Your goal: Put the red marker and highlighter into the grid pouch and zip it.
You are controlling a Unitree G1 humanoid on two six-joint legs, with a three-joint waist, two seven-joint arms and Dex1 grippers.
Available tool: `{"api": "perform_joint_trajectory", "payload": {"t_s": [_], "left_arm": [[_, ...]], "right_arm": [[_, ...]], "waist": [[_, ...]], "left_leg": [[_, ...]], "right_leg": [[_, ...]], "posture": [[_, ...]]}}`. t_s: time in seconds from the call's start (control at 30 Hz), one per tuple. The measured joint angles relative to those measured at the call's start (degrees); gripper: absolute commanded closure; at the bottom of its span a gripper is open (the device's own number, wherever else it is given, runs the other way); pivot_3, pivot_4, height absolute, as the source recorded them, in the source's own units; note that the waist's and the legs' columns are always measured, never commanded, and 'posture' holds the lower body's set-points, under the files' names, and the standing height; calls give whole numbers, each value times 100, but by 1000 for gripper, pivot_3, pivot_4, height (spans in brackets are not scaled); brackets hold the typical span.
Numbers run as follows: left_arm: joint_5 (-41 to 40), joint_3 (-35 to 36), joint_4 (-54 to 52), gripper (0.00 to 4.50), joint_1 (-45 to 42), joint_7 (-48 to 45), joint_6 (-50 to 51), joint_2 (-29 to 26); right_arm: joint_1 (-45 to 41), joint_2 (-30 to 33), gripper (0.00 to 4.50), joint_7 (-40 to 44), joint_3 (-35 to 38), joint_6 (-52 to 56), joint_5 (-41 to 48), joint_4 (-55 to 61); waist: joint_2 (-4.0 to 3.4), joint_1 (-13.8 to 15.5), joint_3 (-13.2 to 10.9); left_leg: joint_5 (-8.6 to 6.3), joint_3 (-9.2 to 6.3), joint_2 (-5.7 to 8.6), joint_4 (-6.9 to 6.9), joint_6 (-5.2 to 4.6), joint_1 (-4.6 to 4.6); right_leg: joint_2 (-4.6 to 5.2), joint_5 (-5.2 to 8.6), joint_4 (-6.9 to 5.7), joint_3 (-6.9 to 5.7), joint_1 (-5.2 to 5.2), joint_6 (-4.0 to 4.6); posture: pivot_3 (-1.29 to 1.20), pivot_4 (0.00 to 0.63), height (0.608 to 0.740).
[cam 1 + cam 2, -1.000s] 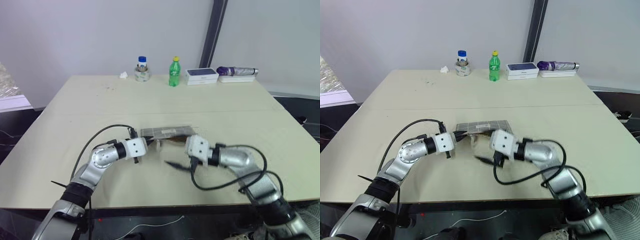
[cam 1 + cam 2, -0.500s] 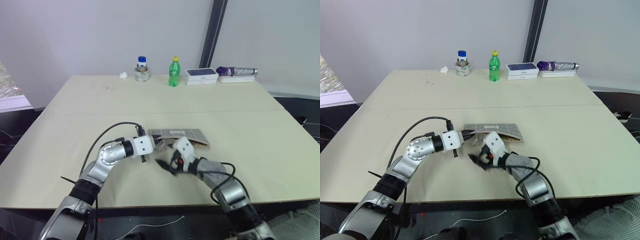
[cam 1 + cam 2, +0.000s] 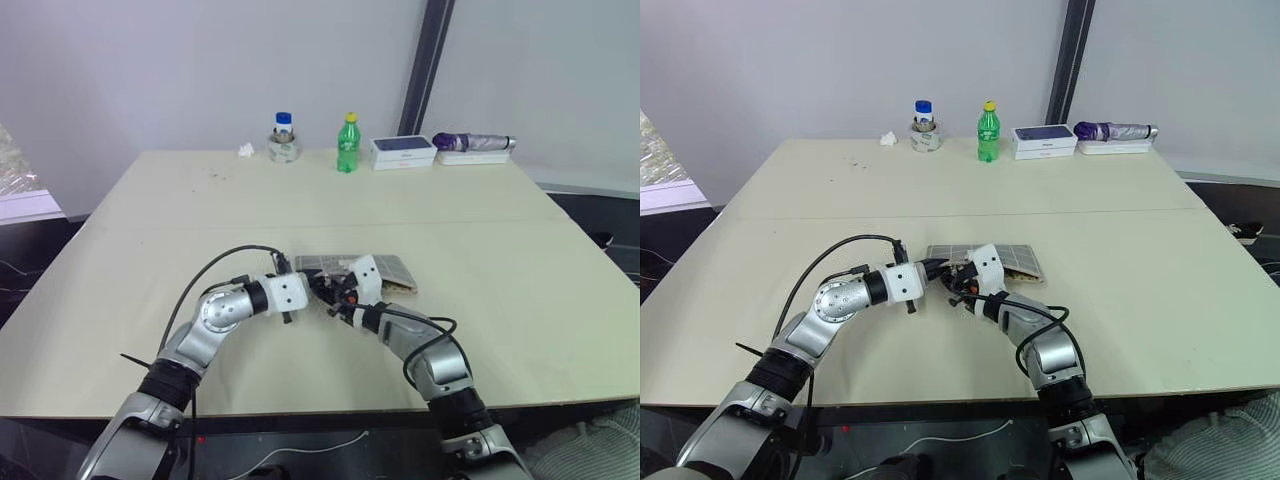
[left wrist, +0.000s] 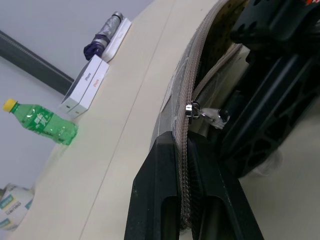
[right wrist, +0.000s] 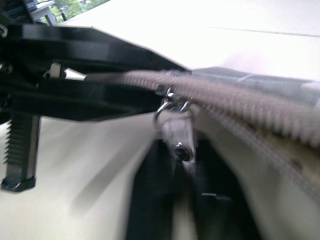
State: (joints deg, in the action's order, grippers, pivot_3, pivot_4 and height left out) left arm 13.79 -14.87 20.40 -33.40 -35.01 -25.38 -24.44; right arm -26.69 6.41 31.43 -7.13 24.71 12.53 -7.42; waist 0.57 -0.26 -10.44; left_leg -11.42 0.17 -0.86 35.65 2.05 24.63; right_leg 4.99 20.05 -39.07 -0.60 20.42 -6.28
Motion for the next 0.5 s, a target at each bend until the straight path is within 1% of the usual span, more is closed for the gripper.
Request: {"api": "perform_joint_trajectory", "payload": {"t_s": [0.1,0.23,0.3,0.37,0.5], "left_arm": [[6,0,0,4500,110,9,-44,-89],[-14,57,22,4500,260,24,-182,-439],[-77,113,26,4500,330,24,-249,-553],[-140,114,28,4500,391,12,-255,-604],[-500,198,-28,4500,523,-192,-90,-667]], "right_arm": [[187,261,4461,82,-2,-9,-3,163],[500,1101,4461,323,120,31,-24,500],[527,1422,4461,430,249,116,8,550],[527,1611,4461,473,438,183,34,557],[493,2192,4461,728,598,-35,18,342]], "waist": [[0,-19,0],[0,-37,0],[0,-41,0],[0,-40,0],[-1,-39,-1]], "left_leg": [[0,0,0,-1,0,0],[0,0,-1,-5,0,0],[0,0,-2,-5,0,0],[0,0,-2,-6,0,0],[0,2,-2,-5,0,0]], "right_leg": [[1,0,1,0,0,0],[0,0,1,0,2,0],[0,0,1,1,2,0],[0,0,1,1,2,1],[1,0,3,1,0,0]], "posture": [[0,150,740],[0,150,740],[0,150,740],[0,150,740],[0,150,740]]}}
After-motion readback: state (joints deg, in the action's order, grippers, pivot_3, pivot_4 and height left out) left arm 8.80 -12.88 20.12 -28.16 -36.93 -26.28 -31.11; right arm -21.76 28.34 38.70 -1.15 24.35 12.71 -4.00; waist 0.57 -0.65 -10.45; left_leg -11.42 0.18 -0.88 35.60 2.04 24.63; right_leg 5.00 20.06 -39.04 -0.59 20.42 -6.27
